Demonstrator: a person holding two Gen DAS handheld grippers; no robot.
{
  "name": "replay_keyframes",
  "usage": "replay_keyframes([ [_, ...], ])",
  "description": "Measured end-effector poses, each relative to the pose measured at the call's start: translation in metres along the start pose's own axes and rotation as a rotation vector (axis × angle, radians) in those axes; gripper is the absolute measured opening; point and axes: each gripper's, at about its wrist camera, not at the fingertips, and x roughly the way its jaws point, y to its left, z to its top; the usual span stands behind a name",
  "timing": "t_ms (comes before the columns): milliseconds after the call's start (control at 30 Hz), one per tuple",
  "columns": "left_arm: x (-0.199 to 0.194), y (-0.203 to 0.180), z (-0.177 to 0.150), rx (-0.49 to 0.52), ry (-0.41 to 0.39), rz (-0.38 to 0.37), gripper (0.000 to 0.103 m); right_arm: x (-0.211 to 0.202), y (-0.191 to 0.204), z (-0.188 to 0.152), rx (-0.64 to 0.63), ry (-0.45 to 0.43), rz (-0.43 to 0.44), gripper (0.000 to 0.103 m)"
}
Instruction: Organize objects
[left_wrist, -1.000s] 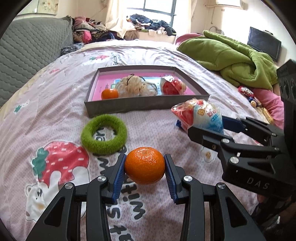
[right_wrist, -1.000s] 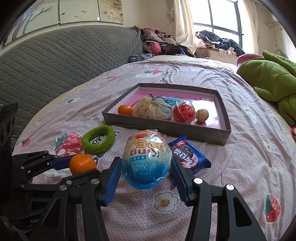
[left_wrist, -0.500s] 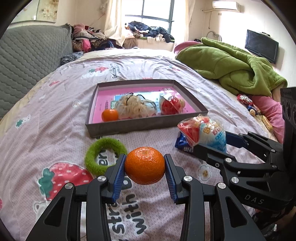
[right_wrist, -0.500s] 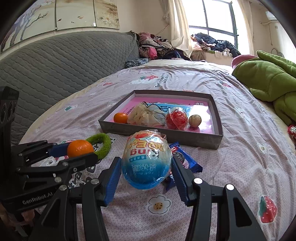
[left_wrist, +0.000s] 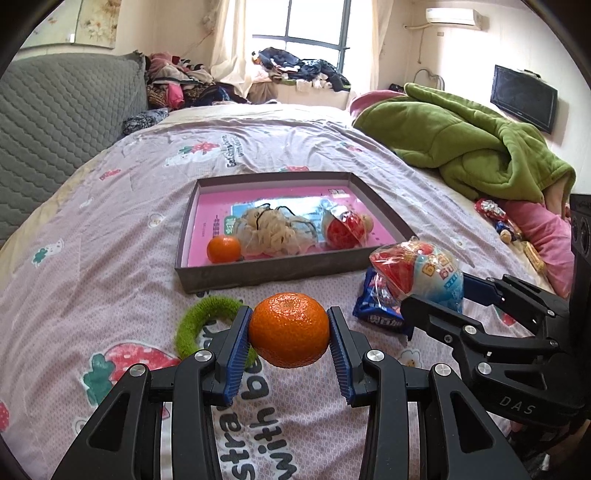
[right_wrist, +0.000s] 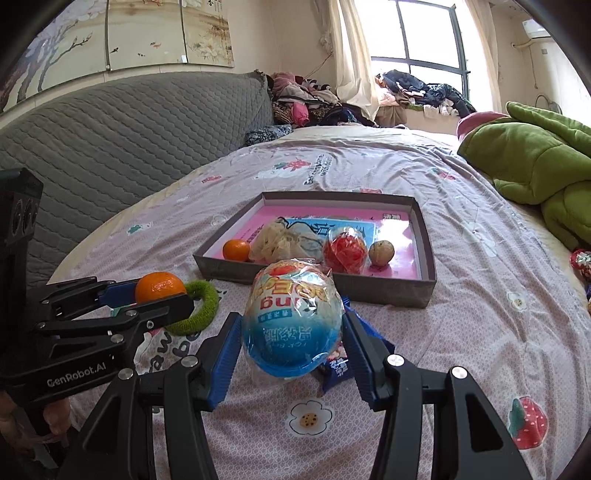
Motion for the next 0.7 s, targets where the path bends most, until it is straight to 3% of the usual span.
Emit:
replay_keyframes([
  [700,0.003,0.004,0.016,-0.002,-0.008,0.026,0.042,-0.006,-0.010,0.015,0.015,-0.042,-0.013,0.054],
])
